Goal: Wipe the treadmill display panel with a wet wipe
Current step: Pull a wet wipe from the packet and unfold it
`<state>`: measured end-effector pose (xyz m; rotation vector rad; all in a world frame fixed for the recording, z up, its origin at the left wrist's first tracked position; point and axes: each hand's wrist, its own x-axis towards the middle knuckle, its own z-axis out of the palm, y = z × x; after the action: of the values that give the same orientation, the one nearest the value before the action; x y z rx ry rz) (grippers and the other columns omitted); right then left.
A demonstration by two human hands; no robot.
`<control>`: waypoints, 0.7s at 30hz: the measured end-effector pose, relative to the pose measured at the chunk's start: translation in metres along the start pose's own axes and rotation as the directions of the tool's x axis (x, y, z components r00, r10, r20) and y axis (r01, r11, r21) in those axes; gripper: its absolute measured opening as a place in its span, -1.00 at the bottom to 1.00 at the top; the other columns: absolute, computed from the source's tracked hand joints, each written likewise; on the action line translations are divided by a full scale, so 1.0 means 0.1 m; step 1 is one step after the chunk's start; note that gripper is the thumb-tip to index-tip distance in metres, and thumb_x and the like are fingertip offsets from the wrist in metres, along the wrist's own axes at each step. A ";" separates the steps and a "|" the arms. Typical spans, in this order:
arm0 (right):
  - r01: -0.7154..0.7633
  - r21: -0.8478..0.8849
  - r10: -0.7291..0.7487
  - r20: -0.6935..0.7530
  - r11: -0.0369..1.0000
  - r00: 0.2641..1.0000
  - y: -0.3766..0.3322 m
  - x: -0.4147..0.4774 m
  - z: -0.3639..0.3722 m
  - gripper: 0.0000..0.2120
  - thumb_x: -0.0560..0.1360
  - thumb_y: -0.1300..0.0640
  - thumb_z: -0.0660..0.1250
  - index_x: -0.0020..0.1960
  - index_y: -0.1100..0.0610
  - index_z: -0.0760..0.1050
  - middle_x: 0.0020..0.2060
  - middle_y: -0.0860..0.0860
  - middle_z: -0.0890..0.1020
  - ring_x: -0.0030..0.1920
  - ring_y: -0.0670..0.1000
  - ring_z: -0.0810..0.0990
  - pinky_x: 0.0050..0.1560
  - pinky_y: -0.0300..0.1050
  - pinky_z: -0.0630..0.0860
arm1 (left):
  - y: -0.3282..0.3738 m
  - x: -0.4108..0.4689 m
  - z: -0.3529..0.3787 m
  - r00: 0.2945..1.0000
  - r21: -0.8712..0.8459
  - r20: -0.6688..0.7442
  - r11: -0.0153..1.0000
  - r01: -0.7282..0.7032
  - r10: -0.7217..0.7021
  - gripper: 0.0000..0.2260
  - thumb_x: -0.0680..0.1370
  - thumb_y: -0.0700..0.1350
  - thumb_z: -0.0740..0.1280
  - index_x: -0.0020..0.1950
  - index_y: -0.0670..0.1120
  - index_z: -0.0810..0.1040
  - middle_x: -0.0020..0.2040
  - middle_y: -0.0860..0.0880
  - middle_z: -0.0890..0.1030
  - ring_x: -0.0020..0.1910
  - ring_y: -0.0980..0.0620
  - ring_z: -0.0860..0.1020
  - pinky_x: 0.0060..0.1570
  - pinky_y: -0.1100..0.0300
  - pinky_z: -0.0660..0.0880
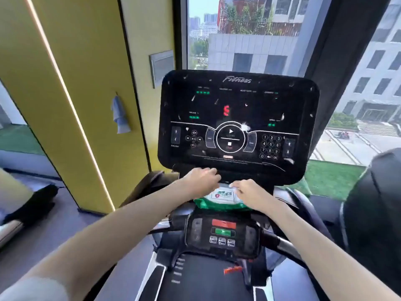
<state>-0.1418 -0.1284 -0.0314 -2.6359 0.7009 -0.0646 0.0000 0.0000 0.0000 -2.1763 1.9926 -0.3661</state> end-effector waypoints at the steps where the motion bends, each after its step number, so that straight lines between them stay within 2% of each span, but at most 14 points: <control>1: -0.010 0.003 0.010 0.026 1.000 1.000 0.08 0.07 0.06 -0.68 0.55 0.20 0.12 0.24 0.11 0.50 0.04 0.17 0.60 -0.14 0.08 0.56 -0.03 -0.11 0.48 | 0.07 0.09 0.07 0.998 -0.018 0.058 1.000 0.011 -0.010 -0.75 0.61 -0.03 0.14 0.17 -0.16 0.45 0.12 -0.12 0.48 0.11 -0.13 0.50 -0.06 -0.02 0.47; 4: -0.017 0.004 0.016 0.122 1.000 0.992 0.25 0.19 0.24 -0.73 0.54 0.19 0.15 0.17 0.13 0.52 -0.02 0.18 0.58 -0.09 0.10 0.56 -0.03 -0.07 0.48 | 0.22 0.29 0.35 0.988 -0.104 0.157 0.994 0.023 -0.006 -0.73 0.61 -0.05 0.16 0.24 -0.13 0.44 0.18 -0.12 0.47 0.17 -0.13 0.49 -0.03 -0.03 0.48; 6: -0.004 -0.010 0.005 0.128 1.000 0.992 0.30 0.25 0.33 -0.75 0.55 0.19 0.15 0.14 0.13 0.53 0.07 0.17 0.56 0.06 0.16 0.55 0.05 -0.05 0.47 | 0.24 0.40 0.52 0.975 -0.132 0.223 0.990 0.042 -0.012 -0.72 0.61 -0.03 0.18 0.27 -0.11 0.43 0.22 -0.11 0.44 0.21 -0.12 0.46 0.02 -0.04 0.48; 8: 0.030 -0.011 -0.029 0.103 0.999 0.994 0.35 0.30 0.38 -0.78 0.55 0.20 0.17 0.11 0.16 0.54 0.12 0.11 0.56 0.13 0.15 0.53 0.07 -0.07 0.45 | 0.23 0.47 0.67 0.970 -0.149 0.242 0.988 0.041 -0.004 -0.70 0.59 -0.03 0.22 0.27 -0.13 0.43 0.23 -0.11 0.44 0.23 -0.12 0.44 0.05 -0.04 0.48; 12: 0.088 -0.040 -0.085 0.064 0.995 0.994 0.44 0.35 0.45 -0.83 0.53 0.17 0.27 0.09 0.16 0.53 0.09 0.06 0.56 0.15 0.10 0.52 0.03 -0.07 0.45 | 0.24 0.52 0.86 0.960 -0.247 0.282 0.966 0.074 -0.001 -0.65 0.57 -0.04 0.26 0.30 -0.16 0.41 0.26 -0.12 0.43 0.27 -0.12 0.39 0.14 -0.08 0.45; 16: 0.050 -0.021 -0.049 0.038 0.999 0.998 0.50 0.44 0.46 -0.75 0.48 0.11 0.34 0.14 0.13 0.52 0.03 0.06 0.59 0.09 0.10 0.56 -0.05 -0.07 0.47 | 0.23 0.58 0.92 0.961 -0.179 0.278 0.983 0.046 0.006 -0.64 0.58 -0.02 0.23 0.31 -0.18 0.40 0.26 -0.13 0.47 0.26 -0.13 0.39 0.13 -0.06 0.45; 18: 0.035 0.000 -0.035 0.018 0.999 0.999 0.50 0.45 0.47 -0.73 0.47 0.09 0.36 0.15 0.11 0.52 0.05 0.04 0.59 0.11 0.08 0.54 -0.04 -0.07 0.47 | 0.21 0.57 0.97 0.963 -0.119 0.261 0.992 -0.033 0.063 -0.67 0.58 -0.03 0.22 0.26 -0.21 0.44 0.20 -0.16 0.52 0.19 -0.16 0.46 0.07 -0.06 0.50; 21: 0.028 -0.044 -0.028 0.003 0.999 1.000 0.48 0.45 0.53 -0.70 0.47 0.08 0.35 0.19 0.08 0.49 0.15 0.01 0.50 0.22 0.06 0.44 0.03 -0.08 0.43 | 0.18 0.51 1.01 0.961 -0.017 0.202 0.982 -0.191 0.190 -0.83 0.45 -0.16 0.38 0.01 -0.19 0.58 -0.11 -0.13 0.64 -0.12 -0.13 0.61 -0.29 0.07 0.58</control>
<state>-0.1170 -0.1683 -0.1016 -2.6874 0.6717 -0.0553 0.0160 -0.0568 -0.0983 -1.9112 2.0599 -0.1132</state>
